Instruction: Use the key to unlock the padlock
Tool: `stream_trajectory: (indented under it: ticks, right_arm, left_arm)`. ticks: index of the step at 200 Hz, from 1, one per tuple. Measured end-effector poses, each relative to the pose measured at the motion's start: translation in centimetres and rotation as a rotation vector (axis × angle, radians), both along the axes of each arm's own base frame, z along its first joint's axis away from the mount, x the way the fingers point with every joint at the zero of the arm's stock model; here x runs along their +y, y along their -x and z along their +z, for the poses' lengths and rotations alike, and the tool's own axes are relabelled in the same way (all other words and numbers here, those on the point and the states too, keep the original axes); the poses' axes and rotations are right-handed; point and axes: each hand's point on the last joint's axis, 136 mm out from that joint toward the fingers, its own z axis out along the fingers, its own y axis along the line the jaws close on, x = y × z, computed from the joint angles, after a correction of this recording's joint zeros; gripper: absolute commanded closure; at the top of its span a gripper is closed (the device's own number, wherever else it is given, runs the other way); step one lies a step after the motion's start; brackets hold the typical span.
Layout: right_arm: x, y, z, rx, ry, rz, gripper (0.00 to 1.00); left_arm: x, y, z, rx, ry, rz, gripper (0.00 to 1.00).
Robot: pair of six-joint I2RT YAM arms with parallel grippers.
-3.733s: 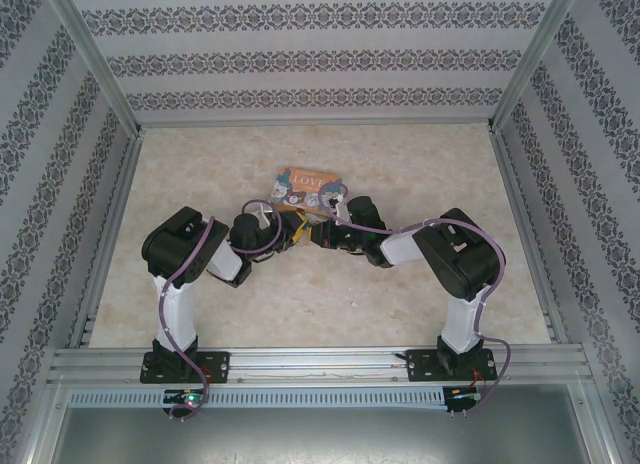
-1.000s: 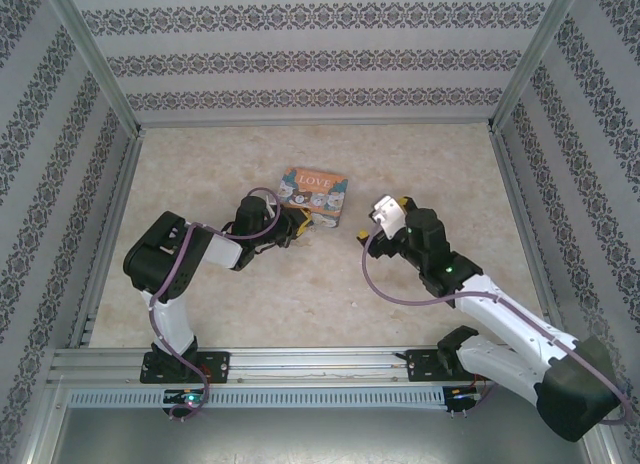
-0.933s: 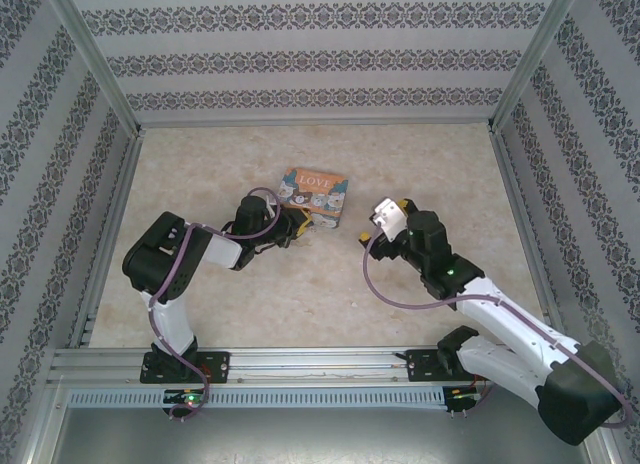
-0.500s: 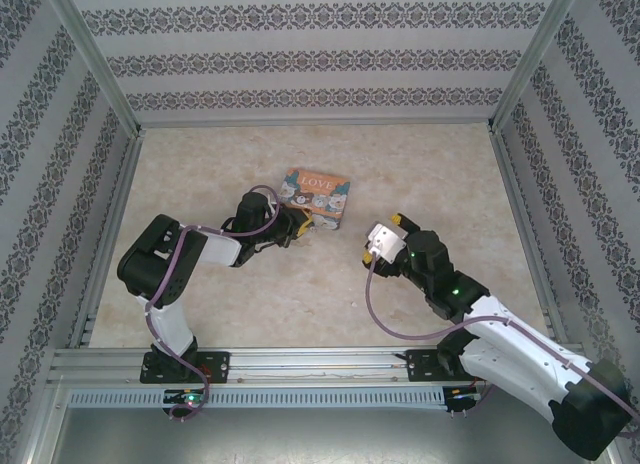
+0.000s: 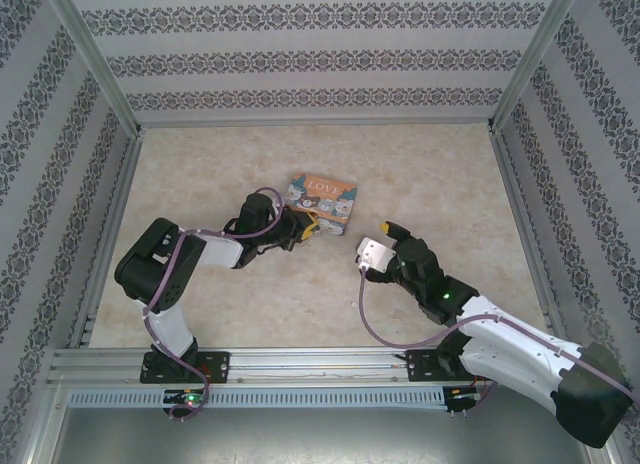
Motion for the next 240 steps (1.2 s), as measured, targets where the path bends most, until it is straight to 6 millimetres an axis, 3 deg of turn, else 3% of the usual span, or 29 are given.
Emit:
stream_trajectory:
  ticks: [138, 240]
  right_arm:
    - [2.4, 1.1, -3.7, 0.031, 0.116, 0.125, 0.14]
    - [3.7, 0.9, -7.4, 0.106, 0.155, 0.167, 0.14]
  left_arm:
    - [-0.3, 0.4, 0.5, 0.027, 0.025, -0.005, 0.98]
    - [-0.8, 0.6, -0.8, 0.087, 0.035, -0.012, 0.99]
